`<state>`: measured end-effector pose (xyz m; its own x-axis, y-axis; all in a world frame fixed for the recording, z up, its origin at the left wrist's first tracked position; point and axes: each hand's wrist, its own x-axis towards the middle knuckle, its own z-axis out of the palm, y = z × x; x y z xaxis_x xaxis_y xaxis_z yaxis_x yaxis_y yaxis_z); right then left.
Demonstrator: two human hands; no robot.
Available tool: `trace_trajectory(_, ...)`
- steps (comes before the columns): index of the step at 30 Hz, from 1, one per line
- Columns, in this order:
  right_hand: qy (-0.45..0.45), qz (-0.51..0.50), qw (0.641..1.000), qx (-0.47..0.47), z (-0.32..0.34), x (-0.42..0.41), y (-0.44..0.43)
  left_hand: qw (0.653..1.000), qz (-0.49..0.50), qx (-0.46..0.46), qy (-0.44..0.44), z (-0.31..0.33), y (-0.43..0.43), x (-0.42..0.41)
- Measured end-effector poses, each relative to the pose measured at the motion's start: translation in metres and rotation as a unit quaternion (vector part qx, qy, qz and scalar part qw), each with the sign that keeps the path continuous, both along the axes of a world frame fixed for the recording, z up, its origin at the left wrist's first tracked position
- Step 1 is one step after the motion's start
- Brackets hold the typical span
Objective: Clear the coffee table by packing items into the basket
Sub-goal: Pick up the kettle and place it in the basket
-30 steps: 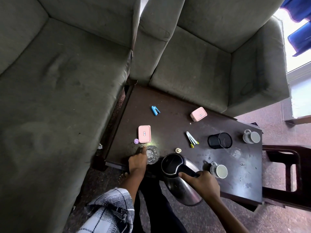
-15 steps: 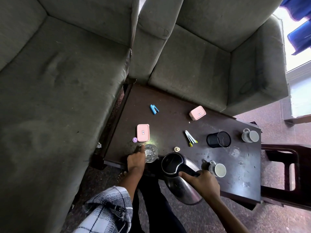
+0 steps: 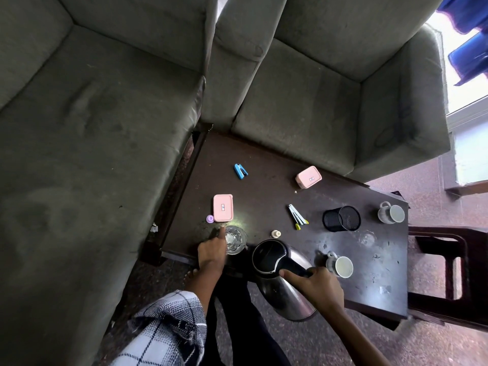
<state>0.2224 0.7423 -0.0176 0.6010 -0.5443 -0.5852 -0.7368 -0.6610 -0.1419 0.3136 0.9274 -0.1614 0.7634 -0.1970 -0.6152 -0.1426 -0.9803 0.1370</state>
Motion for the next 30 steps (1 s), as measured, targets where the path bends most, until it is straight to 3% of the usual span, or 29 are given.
trace_trajectory(30, -0.016, -0.003, 1.0, 0.0, -0.0011, -0.007, -0.0037, 1.0, 0.006, -0.001, 0.009, 0.0011, -0.0018, -0.0006)
